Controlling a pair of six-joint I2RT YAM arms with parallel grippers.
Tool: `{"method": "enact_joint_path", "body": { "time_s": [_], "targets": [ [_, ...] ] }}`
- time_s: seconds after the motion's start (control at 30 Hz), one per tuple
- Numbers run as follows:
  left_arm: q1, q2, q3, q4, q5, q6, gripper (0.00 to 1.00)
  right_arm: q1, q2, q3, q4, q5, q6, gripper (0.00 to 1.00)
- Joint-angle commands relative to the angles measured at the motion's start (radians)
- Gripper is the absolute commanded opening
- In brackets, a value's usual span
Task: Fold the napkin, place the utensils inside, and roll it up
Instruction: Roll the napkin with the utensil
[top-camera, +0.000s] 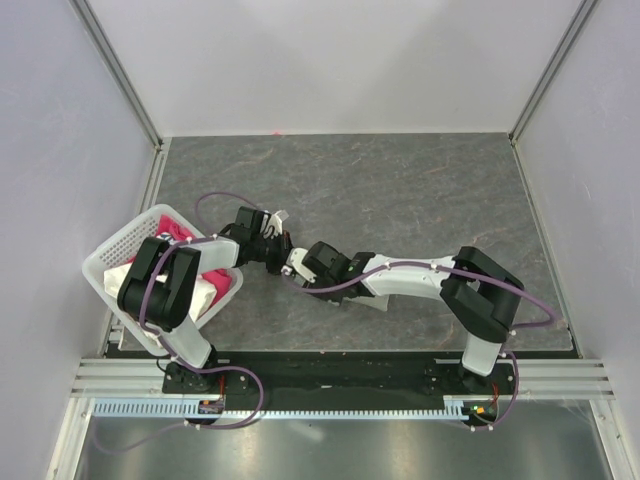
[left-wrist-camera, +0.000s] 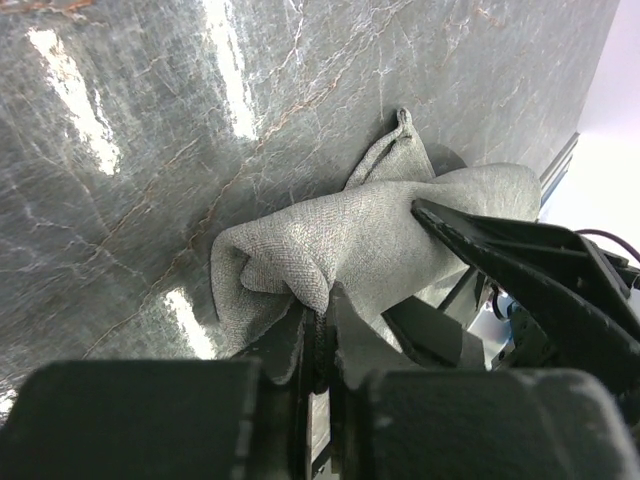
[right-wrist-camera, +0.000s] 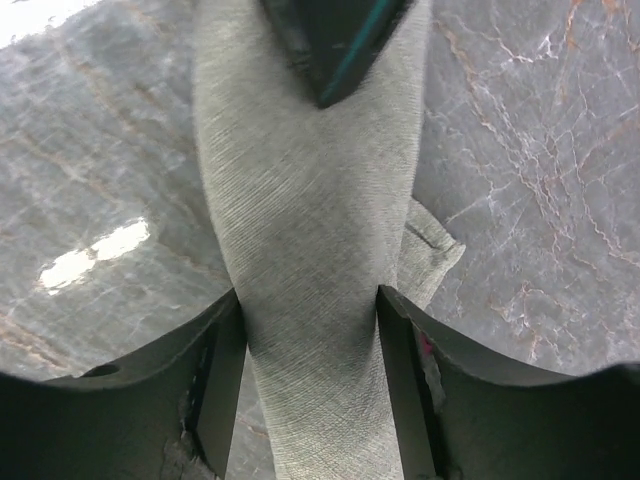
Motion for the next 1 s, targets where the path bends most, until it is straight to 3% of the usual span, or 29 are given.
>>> {"method": "enact_joint_path", "body": {
  "time_s": [0.0,0.1,0.27,0.6,0.97],
  "targets": [
    [-0.001,-0.044,0.01,-0.002,-0.001,0.035,0.26,-0.056,0.041,0.05,-0.066,-0.079,0.027,0.6],
    [-0.003,-0.082,0.002,0.0,-0.023,0.032,0.48,-0.082,0.062,0.07,-0.107,-0.185,0.035,0.56],
    [0.007,-0.139,-0.02,-0.009,-0.095,0.038,0.6,-0.149,0.099,0.097,-0.159,-0.39,0.049,0.48],
    [0.013,-0.2,-0.064,0.011,-0.109,0.052,0.61,-0.264,0.13,0.134,-0.228,-0.688,0.046,0.45],
    [0.013,-0.214,-0.127,0.106,-0.049,0.034,0.58,-0.338,0.228,0.188,-0.27,-0.88,0.032,0.44]
  ]
}}
